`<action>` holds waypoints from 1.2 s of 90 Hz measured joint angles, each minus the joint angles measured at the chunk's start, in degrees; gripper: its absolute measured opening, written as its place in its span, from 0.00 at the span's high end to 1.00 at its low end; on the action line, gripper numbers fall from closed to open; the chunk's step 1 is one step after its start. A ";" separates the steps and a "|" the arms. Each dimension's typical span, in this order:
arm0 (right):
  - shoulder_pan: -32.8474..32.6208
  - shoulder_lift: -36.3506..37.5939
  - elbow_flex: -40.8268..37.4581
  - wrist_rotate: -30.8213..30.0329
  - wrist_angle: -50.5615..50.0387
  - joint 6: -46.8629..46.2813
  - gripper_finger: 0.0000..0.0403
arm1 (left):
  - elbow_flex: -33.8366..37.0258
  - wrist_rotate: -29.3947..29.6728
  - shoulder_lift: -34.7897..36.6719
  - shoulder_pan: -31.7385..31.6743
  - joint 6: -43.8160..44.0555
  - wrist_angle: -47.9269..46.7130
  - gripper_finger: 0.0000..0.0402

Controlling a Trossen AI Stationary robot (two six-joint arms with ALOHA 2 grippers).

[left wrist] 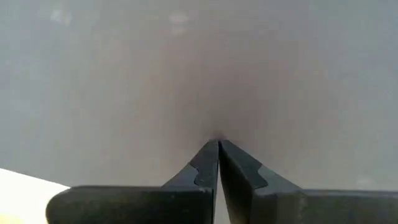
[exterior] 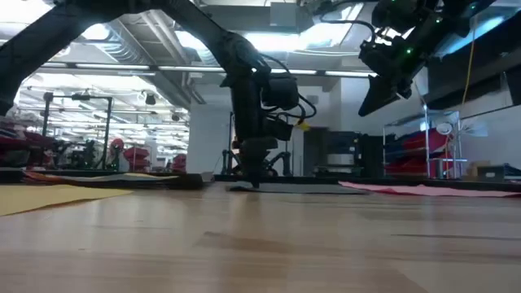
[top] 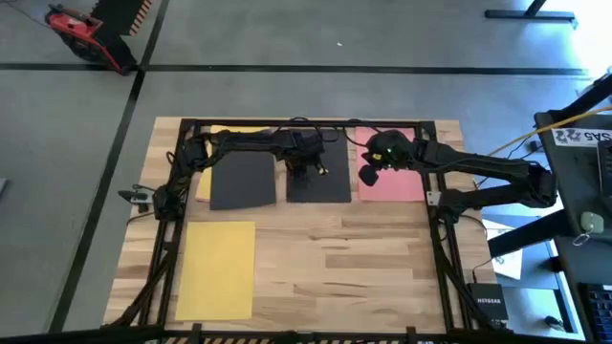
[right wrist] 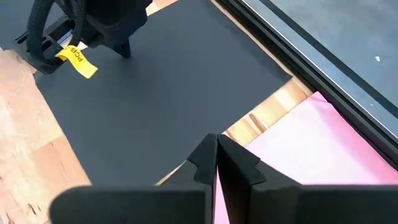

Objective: Organize paper
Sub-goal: Move the black paper to the top center of the table

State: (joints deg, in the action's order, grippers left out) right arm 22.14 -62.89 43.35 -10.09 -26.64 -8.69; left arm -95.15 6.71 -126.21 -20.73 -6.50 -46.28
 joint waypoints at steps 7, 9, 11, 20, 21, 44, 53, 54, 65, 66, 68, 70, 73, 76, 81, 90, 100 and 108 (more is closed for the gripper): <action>0.00 0.00 0.00 0.00 -0.01 0.01 1.00 | 0.00 -0.08 0.00 0.00 0.15 0.00 1.00; 0.01 0.00 0.00 0.00 0.01 0.02 1.00 | 0.00 -0.10 0.00 0.00 0.13 0.00 1.00; -0.01 0.00 0.00 0.00 0.01 0.00 1.00 | -0.02 -0.10 0.00 0.00 0.15 0.00 1.00; 0.01 0.00 0.00 0.00 0.00 0.02 1.00 | -0.03 -0.10 0.00 0.00 0.13 -0.03 1.00; 0.01 0.00 0.00 0.00 0.00 0.02 1.00 | -0.04 -0.10 0.00 0.00 0.13 -0.04 1.00; 0.01 0.00 0.00 0.00 0.00 0.02 1.00 | -0.07 -0.17 0.26 0.07 0.44 -0.42 1.00; -0.01 0.00 -0.01 0.00 0.00 0.02 1.00 | -0.20 -0.32 0.76 0.11 0.54 -1.60 1.00; -0.01 0.00 -0.02 0.00 -0.01 0.02 1.00 | -0.20 -0.32 0.79 0.11 0.53 -1.80 1.00; 0.00 -0.02 0.00 0.00 -0.05 0.00 1.00 | -0.27 -0.34 2.07 0.13 0.48 -1.58 1.00; 0.01 -0.02 0.00 0.00 -0.05 0.02 1.00 | -0.30 -0.34 2.20 0.13 0.49 -1.51 1.00; 0.01 -0.02 0.00 0.00 0.02 0.02 1.00 | -0.33 -0.32 2.42 0.13 0.51 -1.34 1.00; 0.01 -0.02 0.00 0.00 0.03 0.01 1.00 | -0.34 -0.32 2.54 0.13 0.51 -1.27 1.00; 0.01 -0.02 0.00 0.00 -0.03 0.01 1.00 | -0.35 -0.30 2.58 0.13 0.50 -1.29 1.00; 0.00 -0.02 0.00 0.01 0.00 0.01 1.00 | -0.35 -0.30 2.58 0.13 0.50 -1.33 1.00; 0.01 -0.02 0.00 0.00 -0.01 0.02 1.00 | -0.35 -0.30 2.54 0.18 -0.28 -1.45 1.00; 0.01 -0.02 0.00 0.00 0.00 0.02 1.00 | -0.35 -0.11 2.55 0.78 -2.91 -1.26 1.00; -0.01 -0.02 -0.02 0.00 0.01 0.02 1.00 | -0.35 -0.12 2.55 1.42 -4.84 -0.90 1.00; 0.01 -0.02 0.00 0.00 0.03 0.01 1.00 | -0.35 -0.14 2.56 1.83 -5.78 0.68 1.00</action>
State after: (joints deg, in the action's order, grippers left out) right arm 22.15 -62.92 43.35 -10.09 -26.62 -8.67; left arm -95.50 6.57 -123.66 -18.90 -12.28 -45.61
